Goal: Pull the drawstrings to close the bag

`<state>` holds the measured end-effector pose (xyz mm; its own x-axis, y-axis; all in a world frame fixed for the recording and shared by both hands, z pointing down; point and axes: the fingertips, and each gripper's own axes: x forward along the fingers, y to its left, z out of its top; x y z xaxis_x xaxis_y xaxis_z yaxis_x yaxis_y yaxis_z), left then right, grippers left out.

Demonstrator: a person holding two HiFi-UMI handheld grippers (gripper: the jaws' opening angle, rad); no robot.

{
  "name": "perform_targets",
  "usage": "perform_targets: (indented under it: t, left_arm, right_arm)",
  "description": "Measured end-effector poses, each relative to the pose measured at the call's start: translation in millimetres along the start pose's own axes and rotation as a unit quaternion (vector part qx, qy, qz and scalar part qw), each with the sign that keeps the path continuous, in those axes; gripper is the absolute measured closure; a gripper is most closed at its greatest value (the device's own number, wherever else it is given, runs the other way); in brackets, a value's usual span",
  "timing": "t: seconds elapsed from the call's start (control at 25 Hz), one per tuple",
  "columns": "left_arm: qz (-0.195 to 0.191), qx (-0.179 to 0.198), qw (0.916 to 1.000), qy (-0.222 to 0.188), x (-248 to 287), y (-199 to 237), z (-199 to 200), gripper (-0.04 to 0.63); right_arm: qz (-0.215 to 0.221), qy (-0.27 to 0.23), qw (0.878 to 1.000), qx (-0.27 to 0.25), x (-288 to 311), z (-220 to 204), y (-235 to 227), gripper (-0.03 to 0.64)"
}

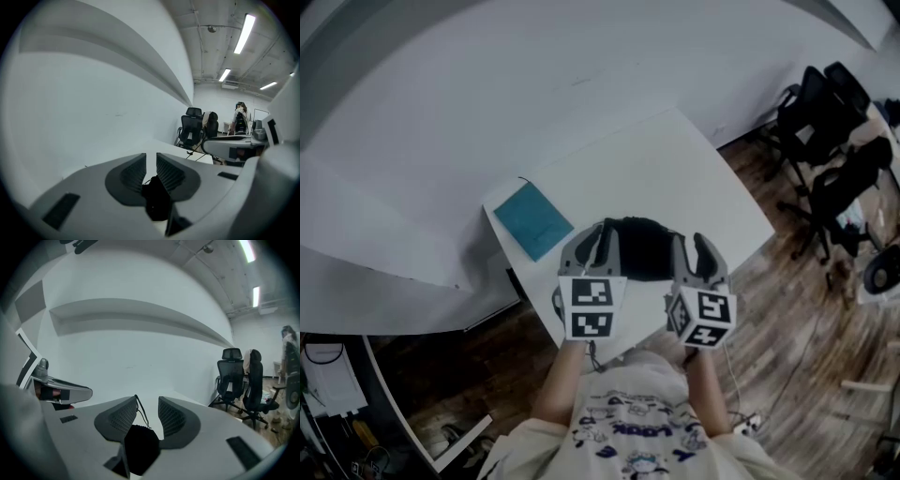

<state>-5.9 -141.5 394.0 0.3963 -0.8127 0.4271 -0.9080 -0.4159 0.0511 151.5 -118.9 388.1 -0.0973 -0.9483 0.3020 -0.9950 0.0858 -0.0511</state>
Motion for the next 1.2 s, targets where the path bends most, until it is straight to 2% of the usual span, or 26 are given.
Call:
perform_targets:
  t: [0.16,0.28,0.44,1.2]
  left_arm:
    - [0.003,0.011,0.9997,-0.024,-5,-7,5,0.531]
    - [0.003,0.015,0.9995,-0.028,-8,-11,3,0.531]
    - [0.001,0.014,0.9994,-0.03,-9,-13,2,0.531]
    - [0.009,0.02,0.9992,-0.032,-4,-15,5,0.531]
  right_arm:
    - [0.0,-0.013,1.0,-0.007,-4,1,6,0.503]
    - [-0.001,-0.023,1.0,0.002,-8,2,7,0.548]
    - [0.0,-0.022,1.0,0.001,-9,-1,7,0.573]
    - [-0.005,-0.02,1.0,-0.004,-5,0,-1,0.574]
